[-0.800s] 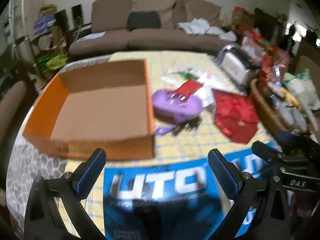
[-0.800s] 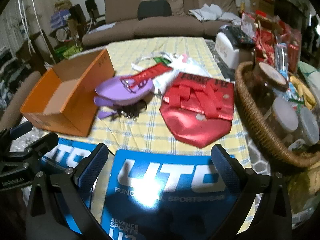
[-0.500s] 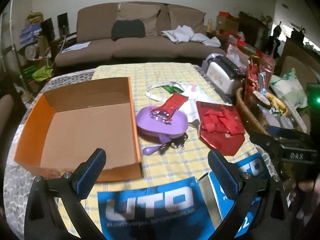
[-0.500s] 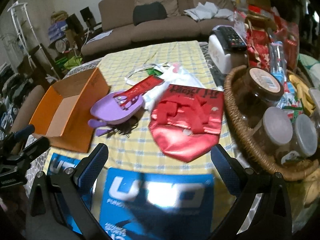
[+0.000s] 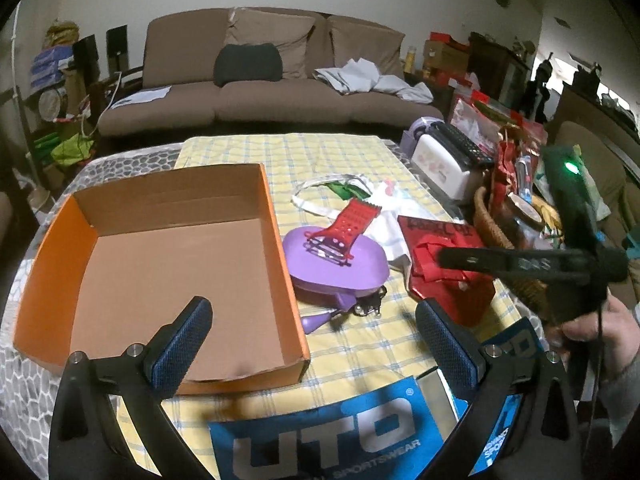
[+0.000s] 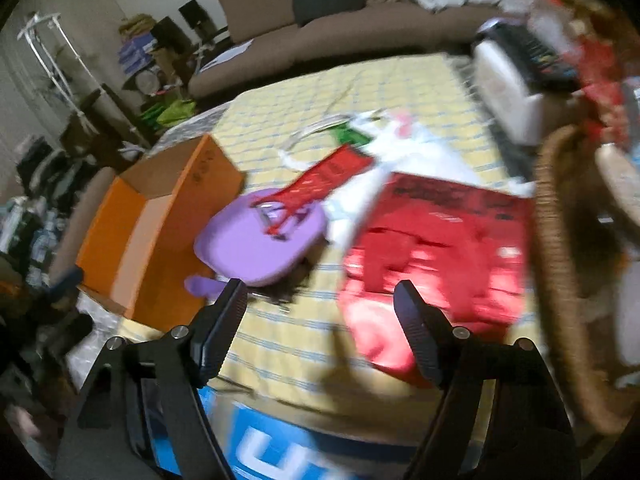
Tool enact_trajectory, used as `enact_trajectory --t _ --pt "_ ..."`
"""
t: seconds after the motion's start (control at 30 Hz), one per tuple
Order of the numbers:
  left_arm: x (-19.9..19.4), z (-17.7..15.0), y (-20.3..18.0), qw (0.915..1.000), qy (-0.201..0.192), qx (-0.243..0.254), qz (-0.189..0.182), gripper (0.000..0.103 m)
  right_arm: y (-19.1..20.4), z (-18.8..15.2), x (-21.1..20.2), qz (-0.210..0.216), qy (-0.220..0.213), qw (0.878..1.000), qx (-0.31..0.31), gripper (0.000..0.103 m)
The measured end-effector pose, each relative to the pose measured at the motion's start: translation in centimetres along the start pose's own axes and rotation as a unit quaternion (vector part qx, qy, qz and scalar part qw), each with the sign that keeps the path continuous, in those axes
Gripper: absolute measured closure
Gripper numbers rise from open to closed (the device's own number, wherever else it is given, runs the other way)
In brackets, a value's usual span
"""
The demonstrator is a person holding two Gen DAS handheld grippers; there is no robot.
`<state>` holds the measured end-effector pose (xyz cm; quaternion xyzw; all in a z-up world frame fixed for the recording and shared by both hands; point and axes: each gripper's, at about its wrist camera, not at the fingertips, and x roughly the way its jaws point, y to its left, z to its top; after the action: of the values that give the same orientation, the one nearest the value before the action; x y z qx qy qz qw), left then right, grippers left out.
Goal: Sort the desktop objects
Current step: 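Move the right tool toward the lilac plastic plate and grasp its rim, then lift the lilac plate with the right tool and lower it into the cardboard box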
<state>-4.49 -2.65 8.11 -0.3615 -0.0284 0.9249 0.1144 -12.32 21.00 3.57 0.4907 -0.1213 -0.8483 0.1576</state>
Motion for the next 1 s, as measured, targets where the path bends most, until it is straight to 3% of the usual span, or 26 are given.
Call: enact_trajectory --t 0.1,0.17,0.3,0.33,0.47,0.67,0.8,1.0 --pt "0.2 -0.1 -0.4 0.9999 -0.002 0.014 0.001 0.0 0.7 0.9 3.0 0.013 0.027 0.999 0.021 0.034" --pt "0.3 -0.3 -0.5 0.9999 -0.003 0.017 -0.001 0.0 0.9 1.3 5.4 0.006 0.045 0.998 0.033 0.043" --pt "0.5 -0.8 -0.2 0.9999 0.004 0.014 -0.006 0.0 0.9 1.7 9.9 -0.025 0.086 0.994 0.06 0.071" --pt "0.6 -0.9 0.0 0.9999 0.006 0.012 -0.006 0.0 1.0 1.7 10.5 -0.026 0.088 0.994 0.063 0.078" --pt "0.5 -1.3 0.9 0.9999 0.011 0.005 -0.004 0.0 0.7 1.4 11.2 -0.02 0.08 0.994 0.074 0.086" --pt "0.3 -1.2 1.7 0.9994 0.021 -0.018 -0.021 0.0 -1.1 0.8 8.2 0.044 0.066 0.99 0.116 0.095" --pt "0.1 -1.6 0.7 0.9991 0.031 -0.015 -0.026 0.0 -1.4 -0.5 4.5 0.04 0.06 0.993 0.091 0.096" --pt "0.2 -1.4 -1.9 0.9956 0.052 -0.034 -0.07 0.0 -2.3 -0.2 -1.9 0.042 0.01 0.995 0.093 0.096"
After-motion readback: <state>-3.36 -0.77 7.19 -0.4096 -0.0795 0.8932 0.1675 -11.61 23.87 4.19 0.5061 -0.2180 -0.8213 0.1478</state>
